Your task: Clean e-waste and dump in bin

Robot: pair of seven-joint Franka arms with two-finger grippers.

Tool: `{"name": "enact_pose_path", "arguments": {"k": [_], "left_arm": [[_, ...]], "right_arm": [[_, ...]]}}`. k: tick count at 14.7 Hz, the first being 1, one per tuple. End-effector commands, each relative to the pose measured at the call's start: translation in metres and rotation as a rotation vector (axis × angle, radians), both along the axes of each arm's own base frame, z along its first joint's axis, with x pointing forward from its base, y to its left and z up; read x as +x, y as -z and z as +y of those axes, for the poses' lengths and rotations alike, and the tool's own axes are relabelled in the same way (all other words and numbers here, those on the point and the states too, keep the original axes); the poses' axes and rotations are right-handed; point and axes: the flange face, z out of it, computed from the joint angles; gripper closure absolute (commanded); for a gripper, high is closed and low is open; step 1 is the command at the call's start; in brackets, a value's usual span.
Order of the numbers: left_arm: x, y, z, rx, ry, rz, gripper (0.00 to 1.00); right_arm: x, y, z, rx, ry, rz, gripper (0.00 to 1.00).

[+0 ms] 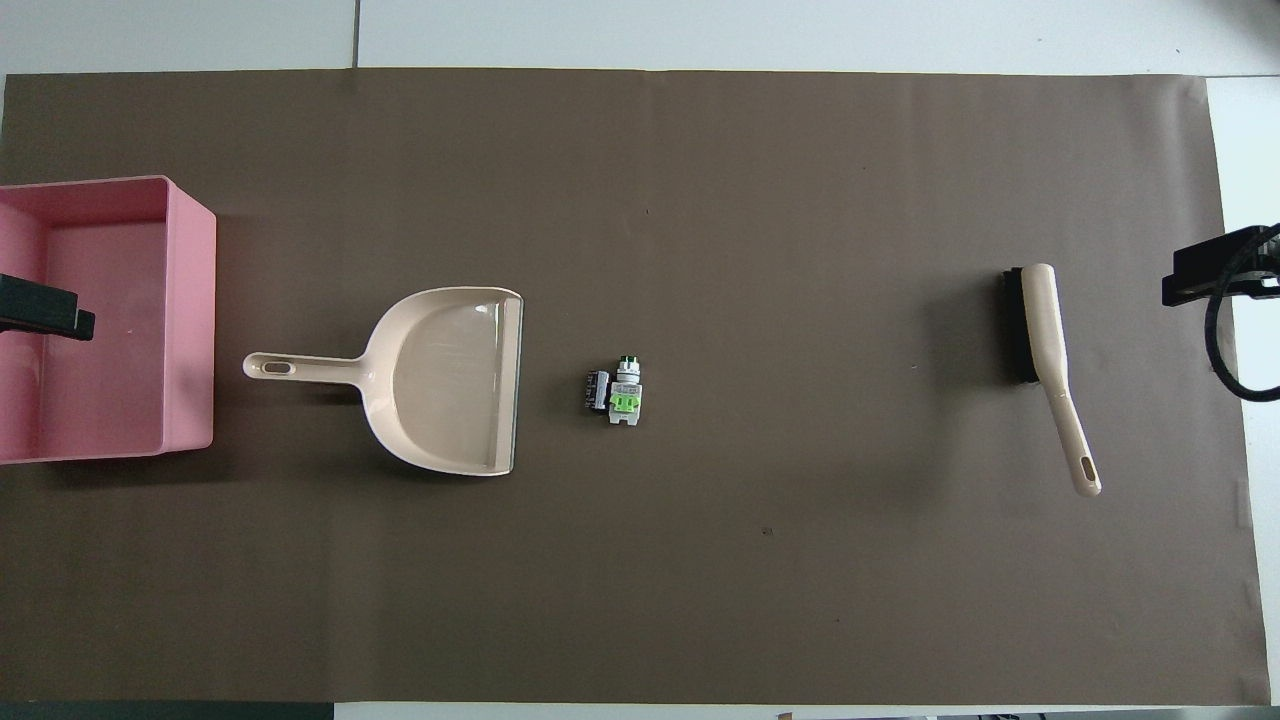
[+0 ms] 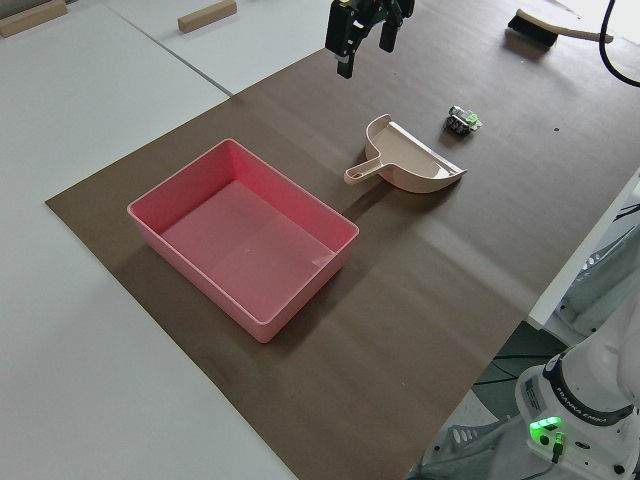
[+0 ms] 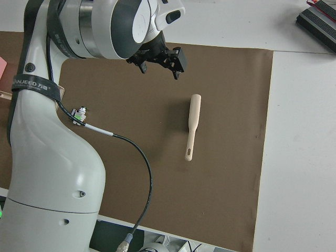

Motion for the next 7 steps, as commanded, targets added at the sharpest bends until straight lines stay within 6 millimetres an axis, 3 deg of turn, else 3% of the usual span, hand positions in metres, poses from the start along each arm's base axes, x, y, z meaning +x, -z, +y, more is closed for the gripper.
{"name": "enact_pose_path", "arguments": {"k": [1,7], "left_arm": [[-0.0058,-0.0002,0.0031,0.015,-0.008,-0.013,0.01],[-0.0067,-0.0009,0.0048,0.015,-0.021,-0.007,0.01]], "right_arm": [[-0.0009,0.0025,-0.0037,-0.008,-0.015,-0.009,0.0],[-0.0013,0.0024,-0.0035,-0.007,-0.011,-0.009,0.0]]}}
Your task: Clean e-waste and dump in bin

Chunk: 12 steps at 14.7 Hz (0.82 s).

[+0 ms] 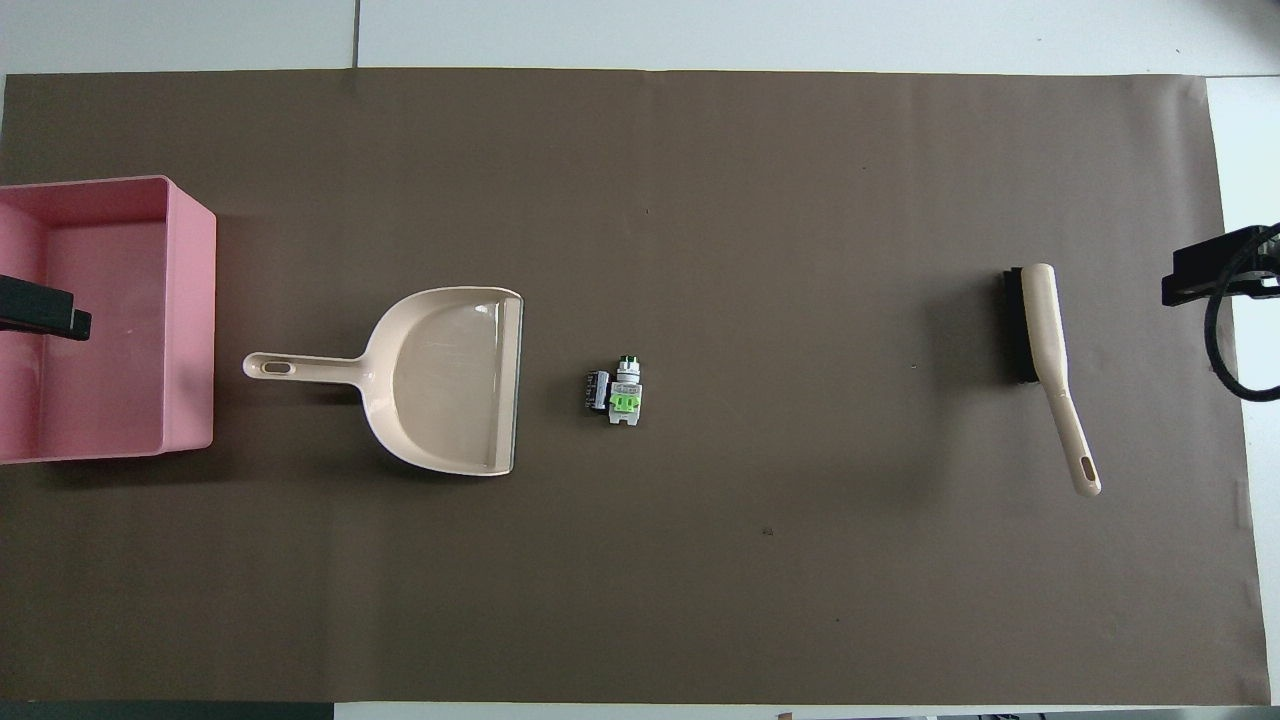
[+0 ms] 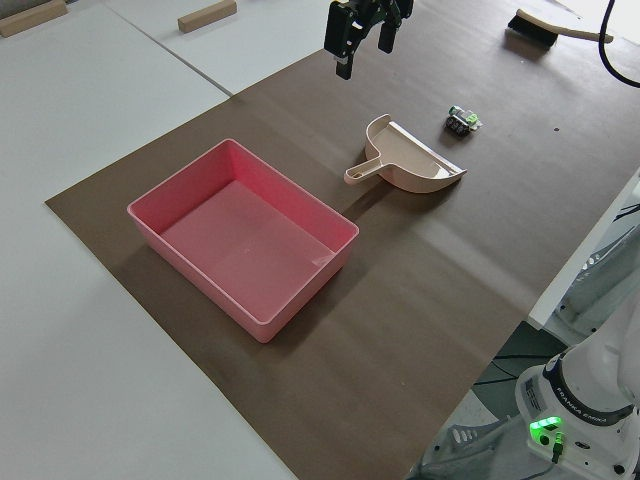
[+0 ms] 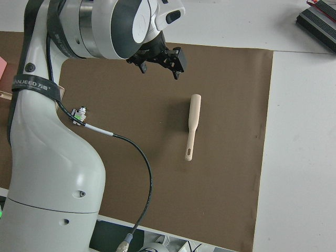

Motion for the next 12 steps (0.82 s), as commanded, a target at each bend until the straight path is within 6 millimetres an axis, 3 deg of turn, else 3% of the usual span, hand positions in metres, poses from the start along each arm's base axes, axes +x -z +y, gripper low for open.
{"name": "enact_pose_path", "arguments": {"k": [1,3,5,6,9,12], "left_arm": [[-0.007,0.0,0.002,0.015,-0.02,-0.005,0.01],[-0.007,0.0,0.001,0.015,-0.018,-0.002,0.01],[-0.008,-0.001,0.003,0.014,-0.024,0.001,0.01],[-0.007,0.0,0.001,0.014,-0.02,0.001,0.01],[-0.005,-0.001,-0.008,0.008,0.015,-0.019,0.01],[-0.003,0.003,-0.018,-0.002,0.265,-0.035,0.02]], "right_arm": [[-0.002,0.006,-0.003,-0.008,-0.024,-0.004,0.0],[-0.007,0.017,-0.004,-0.006,-0.081,-0.008,0.0],[-0.014,0.039,-0.019,-0.005,-0.066,0.006,0.0],[-0.022,0.063,-0.034,-0.003,-0.063,0.006,0.0],[-0.051,0.137,-0.045,0.004,-0.091,-0.004,0.0],[-0.057,0.193,-0.058,0.016,-0.104,0.039,0.0]]}}
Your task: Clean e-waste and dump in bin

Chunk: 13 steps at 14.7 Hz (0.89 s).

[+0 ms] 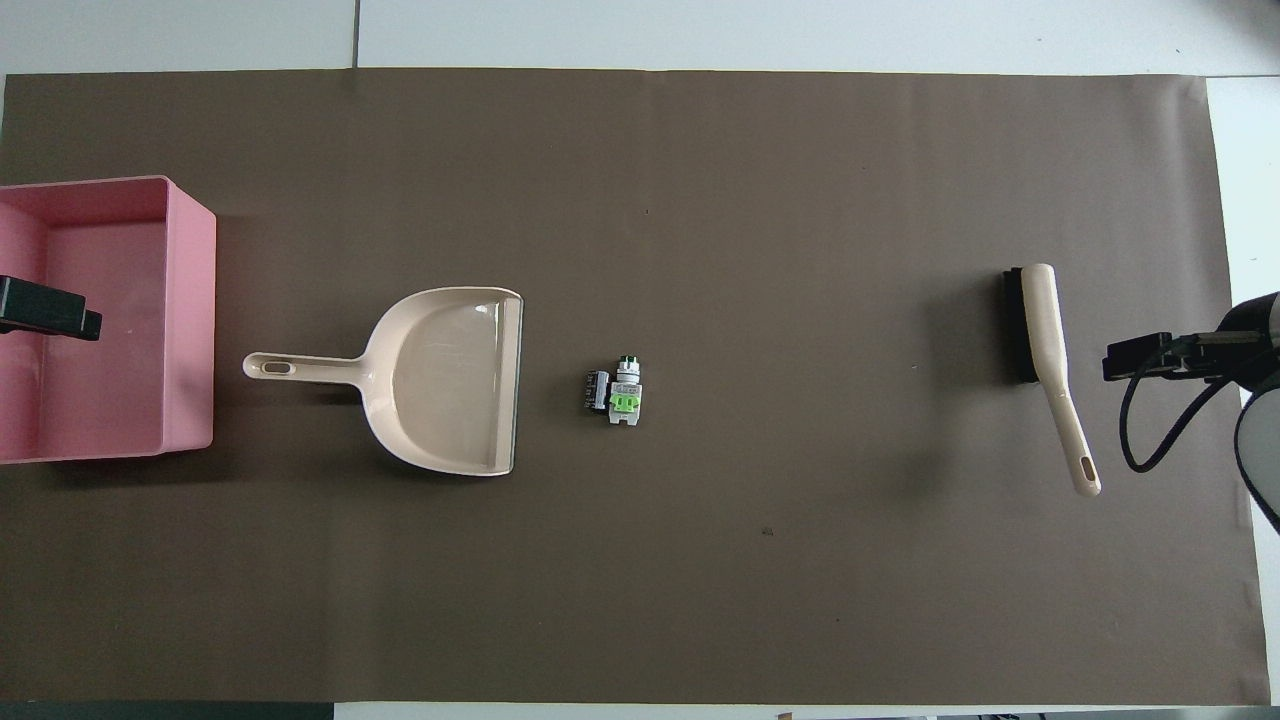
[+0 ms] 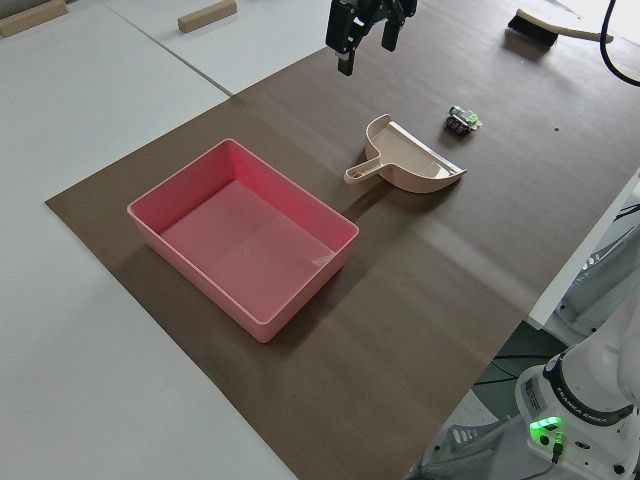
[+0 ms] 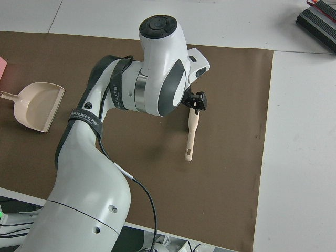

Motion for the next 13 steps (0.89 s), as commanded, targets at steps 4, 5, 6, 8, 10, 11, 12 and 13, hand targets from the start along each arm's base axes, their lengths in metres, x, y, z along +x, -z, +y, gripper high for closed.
{"name": "enact_pose_path", "arguments": {"k": [4,5,6,8,10,11,12,13], "left_arm": [[-0.002,0.02,-0.033,-0.005,0.505,-0.041,0.02],[-0.002,0.03,-0.034,-0.006,0.65,-0.039,0.02],[-0.003,0.035,-0.033,-0.006,0.783,-0.04,0.02],[-0.002,0.056,-0.032,-0.014,1.046,-0.027,0.05],[-0.008,0.085,-0.033,-0.016,1.179,-0.022,0.05],[-0.012,0.094,-0.033,-0.01,1.186,-0.026,0.05],[-0.014,0.107,-0.04,0.003,1.204,-0.032,0.05],[-0.015,0.12,-0.046,0.007,1.228,-0.031,0.03]], "right_arm": [[-0.03,0.101,-0.018,-0.004,-0.042,-0.05,0.0],[-0.03,0.112,-0.02,-0.001,-0.043,-0.035,0.0],[-0.029,0.119,-0.021,0.0,-0.063,-0.03,0.01],[-0.035,0.136,-0.026,0.008,-0.089,-0.007,0.01],[-0.036,0.143,-0.028,0.006,-0.085,-0.027,0.01],[-0.036,0.144,-0.027,0.005,-0.085,-0.03,0.01],[-0.036,0.15,-0.027,0.008,-0.082,-0.021,0.02],[-0.036,0.15,-0.026,0.01,-0.081,-0.017,0.02]]}}
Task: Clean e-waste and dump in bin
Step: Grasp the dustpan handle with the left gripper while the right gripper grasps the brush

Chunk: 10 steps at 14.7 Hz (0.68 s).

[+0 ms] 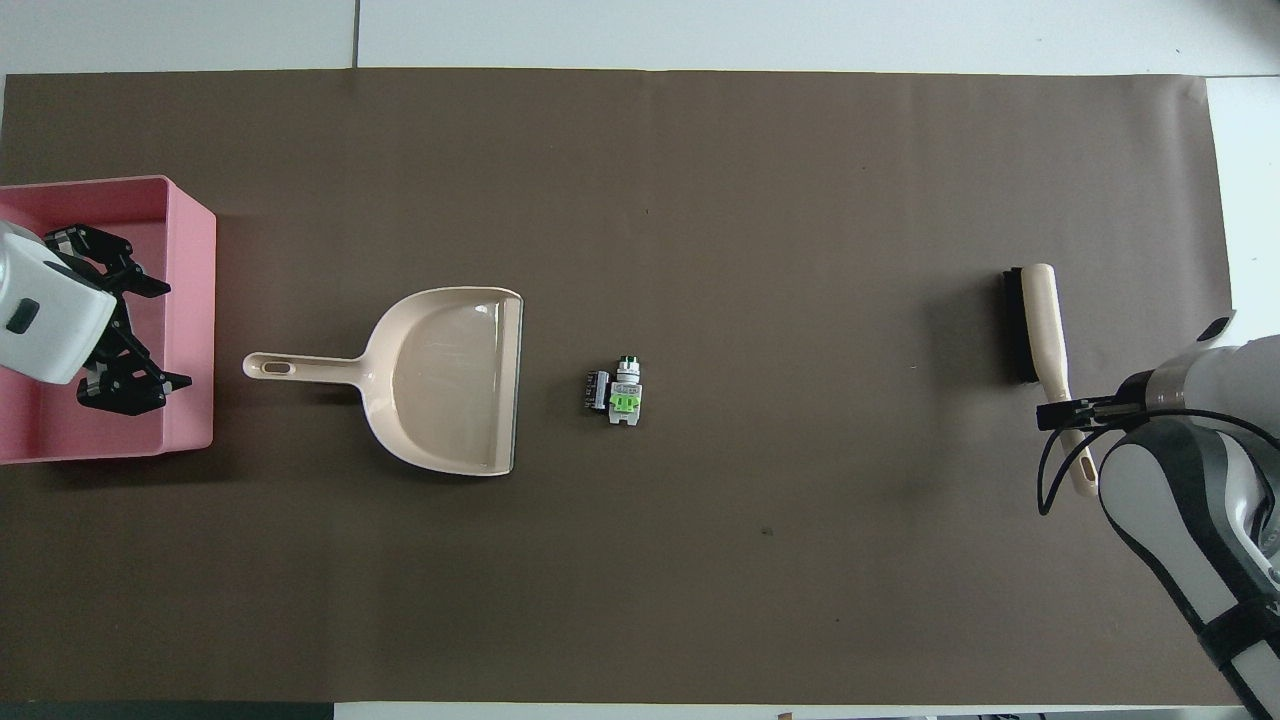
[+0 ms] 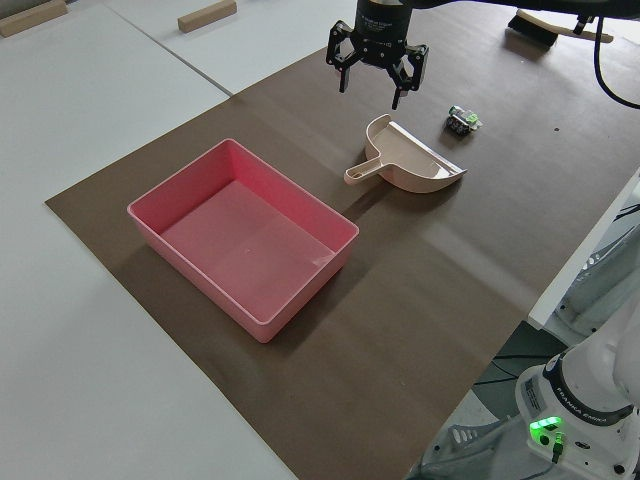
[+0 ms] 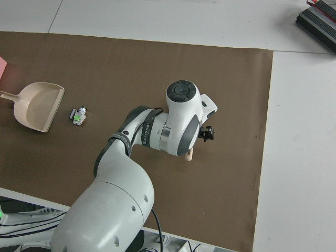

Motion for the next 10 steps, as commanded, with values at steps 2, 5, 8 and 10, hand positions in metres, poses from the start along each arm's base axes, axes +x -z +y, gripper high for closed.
{"name": "enact_pose_path", "arguments": {"k": [2,5,8,10], "left_arm": [[-0.017,0.048,-0.011,0.029,0.075,-0.033,0.02],[-0.017,0.083,-0.014,0.046,0.091,-0.043,0.02],[-0.018,0.108,-0.027,0.051,0.11,-0.046,0.02],[-0.017,0.129,-0.045,0.085,0.109,-0.07,0.02]], "right_arm": [[-0.003,0.004,0.001,0.006,-0.01,-0.007,0.03],[-0.007,0.008,0.003,0.008,-0.013,0.002,0.12],[-0.009,0.008,0.004,0.009,-0.018,0.008,0.26],[-0.008,0.008,0.004,0.009,-0.018,0.008,0.35]]}}
